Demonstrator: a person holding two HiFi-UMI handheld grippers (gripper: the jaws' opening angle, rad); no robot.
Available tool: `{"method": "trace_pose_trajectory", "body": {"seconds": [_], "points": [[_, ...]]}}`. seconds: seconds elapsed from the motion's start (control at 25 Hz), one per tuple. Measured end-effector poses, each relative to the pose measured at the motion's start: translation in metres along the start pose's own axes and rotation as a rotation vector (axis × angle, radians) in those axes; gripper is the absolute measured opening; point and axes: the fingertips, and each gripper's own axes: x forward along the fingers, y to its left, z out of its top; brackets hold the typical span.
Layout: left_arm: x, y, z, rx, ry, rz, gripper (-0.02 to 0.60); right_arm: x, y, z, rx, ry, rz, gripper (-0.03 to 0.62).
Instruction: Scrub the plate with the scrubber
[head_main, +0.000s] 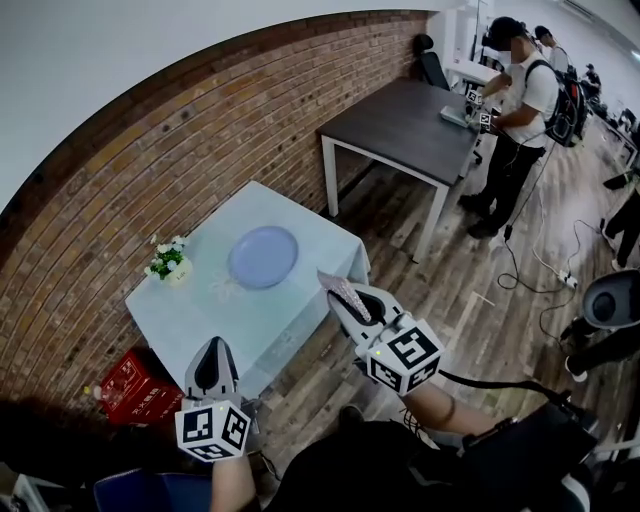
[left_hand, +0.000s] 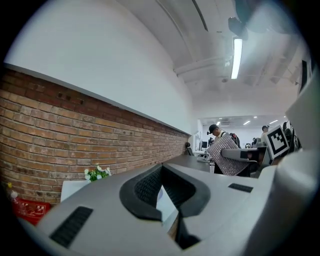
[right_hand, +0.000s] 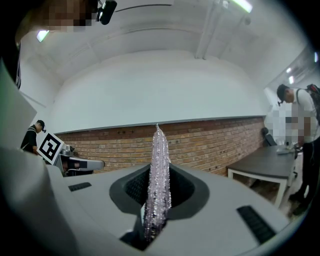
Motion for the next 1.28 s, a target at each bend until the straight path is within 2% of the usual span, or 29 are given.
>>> {"method": "trace_pose_trajectory", "body": {"seconds": [0.4,0.76,1.28], "points": [[0.045,-0.004,-0.005,0.019,0.016,0.034,0.011,0.038,-0.051,-0.009,0.027,0.020,0.032,0.064],[0.104,0.031,-0.026,-0.012,0.047,0.032,0.011,0.099,-0.072,-0.024,0.010,0.080,0.048,0.064],[0.191,0.100,-0.034,-0.055,0.071,0.023,0.011,0.218,-0.089,-0.039,-0.021,0.161,0.092,0.064]]}}
